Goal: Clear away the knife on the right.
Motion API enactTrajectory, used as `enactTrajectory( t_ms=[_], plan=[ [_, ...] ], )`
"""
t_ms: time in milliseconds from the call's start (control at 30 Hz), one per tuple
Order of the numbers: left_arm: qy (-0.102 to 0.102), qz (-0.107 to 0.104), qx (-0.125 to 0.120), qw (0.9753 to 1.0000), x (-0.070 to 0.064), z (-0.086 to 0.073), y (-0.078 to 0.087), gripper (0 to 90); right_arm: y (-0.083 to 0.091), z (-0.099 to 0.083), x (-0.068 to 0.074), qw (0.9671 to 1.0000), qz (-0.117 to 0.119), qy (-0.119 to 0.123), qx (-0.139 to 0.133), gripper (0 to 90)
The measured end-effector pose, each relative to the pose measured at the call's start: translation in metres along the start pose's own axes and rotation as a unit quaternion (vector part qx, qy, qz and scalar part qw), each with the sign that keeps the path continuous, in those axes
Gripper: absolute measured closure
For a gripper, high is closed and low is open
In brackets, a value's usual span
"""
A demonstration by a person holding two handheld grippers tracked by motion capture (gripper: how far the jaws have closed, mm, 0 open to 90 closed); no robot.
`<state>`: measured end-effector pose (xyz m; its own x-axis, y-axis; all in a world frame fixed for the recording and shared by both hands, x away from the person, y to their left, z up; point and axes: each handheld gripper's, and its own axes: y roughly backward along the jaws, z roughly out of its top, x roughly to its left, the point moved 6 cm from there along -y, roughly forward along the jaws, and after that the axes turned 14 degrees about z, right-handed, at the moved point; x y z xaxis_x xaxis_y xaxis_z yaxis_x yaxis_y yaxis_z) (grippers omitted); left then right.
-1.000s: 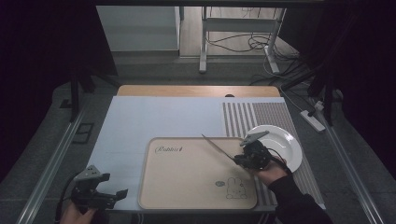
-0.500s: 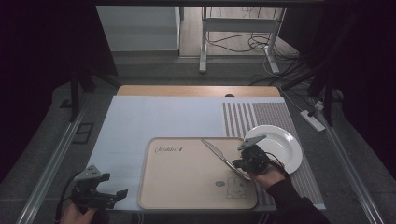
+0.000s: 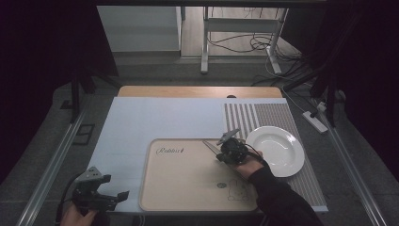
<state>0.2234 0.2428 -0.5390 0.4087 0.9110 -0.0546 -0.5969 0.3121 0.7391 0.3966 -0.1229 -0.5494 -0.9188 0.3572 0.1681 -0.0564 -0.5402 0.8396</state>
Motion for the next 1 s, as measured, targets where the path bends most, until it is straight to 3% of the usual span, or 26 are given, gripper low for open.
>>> enactTrajectory(
  t_ms=[67, 267, 400, 633, 867, 1000],
  plan=[
    [-0.001, 0.0, 0.0, 1.0, 0.0, 0.0, 0.0, 1.2, -0.01, 0.011, -0.007, 1.0, -0.002, 0.005, 0.003, 90.0],
    [0.001, -0.001, -0.001, 1.0, 0.0, 0.0, 0.0, 1.1, -0.019, 0.02, -0.015, 0.9999, 0.002, 0.008, 0.006, 90.0],
    [-0.002, 0.0, 0.0, 1.0, 0.0, 0.0, 0.0, 1.1, -0.013, 0.014, -0.017, 0.9998, 0.004, -0.012, 0.014, 90.0],
    [-0.001, 0.001, 0.001, 1.0, -0.001, 0.0, 0.0, 1.2, -0.005, 0.004, -0.017, 0.9996, 0.004, -0.018, 0.02, 90.0],
    [-0.004, 0.001, 0.002, 1.0, -0.001, 0.001, -0.001, 1.3, -0.023, 0.032, -0.029, 0.9997, -0.021, 0.012, 0.009, 90.0],
    [-0.001, 0.0, 0.0, 1.0, 0.0, 0.001, -0.001, 1.3, -0.028, 0.041, -0.033, 0.9997, -0.021, 0.011, 0.008, 90.0]
  ],
)
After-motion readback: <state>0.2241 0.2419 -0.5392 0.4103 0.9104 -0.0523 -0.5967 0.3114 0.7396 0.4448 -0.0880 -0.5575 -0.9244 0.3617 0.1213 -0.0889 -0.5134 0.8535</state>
